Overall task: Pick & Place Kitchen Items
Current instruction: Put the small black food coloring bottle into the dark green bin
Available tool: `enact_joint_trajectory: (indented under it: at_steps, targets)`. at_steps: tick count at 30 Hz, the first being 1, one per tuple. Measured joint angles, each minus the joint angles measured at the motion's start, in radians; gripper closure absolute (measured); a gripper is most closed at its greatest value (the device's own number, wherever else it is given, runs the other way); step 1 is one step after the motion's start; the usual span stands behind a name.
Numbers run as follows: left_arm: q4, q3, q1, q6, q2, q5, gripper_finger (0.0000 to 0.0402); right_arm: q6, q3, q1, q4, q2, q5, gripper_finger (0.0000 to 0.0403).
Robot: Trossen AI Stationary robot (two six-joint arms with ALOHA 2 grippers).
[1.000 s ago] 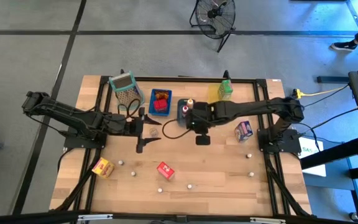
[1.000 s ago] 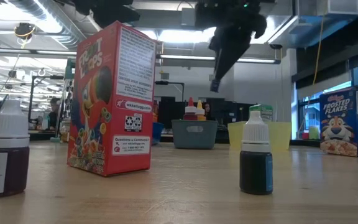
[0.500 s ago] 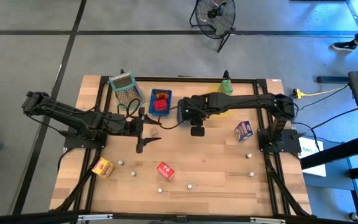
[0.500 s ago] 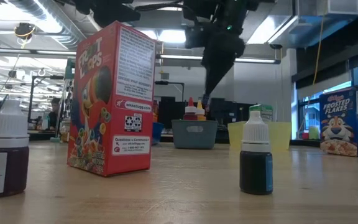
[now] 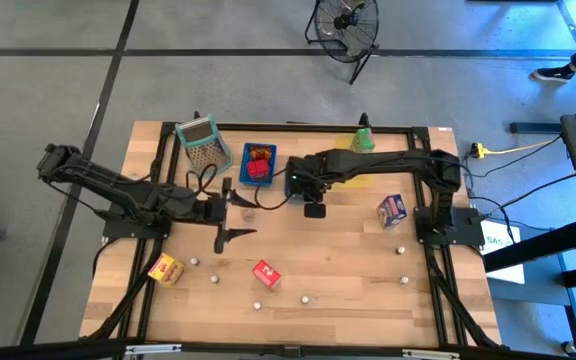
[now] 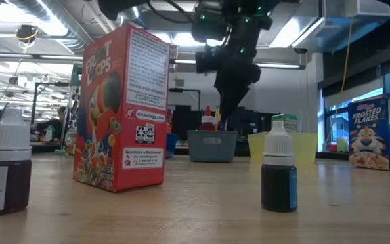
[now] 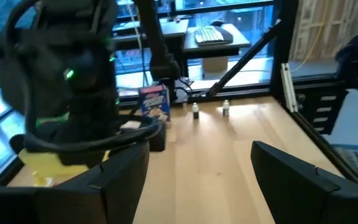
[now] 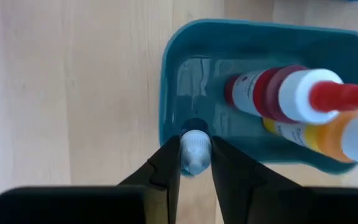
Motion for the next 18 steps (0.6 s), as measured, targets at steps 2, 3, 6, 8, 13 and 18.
enact_joint_trajectory:
  at_steps: [2,3,6,8,13,18]
  targets:
    - [0.006,0.000,-0.013,0.000,0.000,-0.002,0.0123,-0.006,0.000,-0.006,-0.006,0.017,-0.004,0.0323]
    - [0.008,0.000,-0.018,0.000,0.000,-0.003,0.0123,-0.006,0.000,-0.006,-0.002,0.026,-0.003,0.0323]
    - [0.013,0.000,-0.030,0.000,0.000,-0.004,0.0123,-0.007,0.000,-0.014,-0.003,0.044,-0.004,0.0323]
    - [0.016,0.000,-0.036,0.000,0.000,-0.004,0.0123,-0.007,0.000,-0.020,-0.002,0.052,-0.005,0.0323]
    - [0.016,0.000,-0.040,0.000,0.000,-0.004,0.0123,-0.007,0.000,-0.029,0.003,0.057,-0.007,0.0323]
    - [0.016,0.000,-0.040,0.001,0.000,-0.005,0.0123,-0.001,-0.001,-0.035,0.013,0.057,-0.046,0.0323]
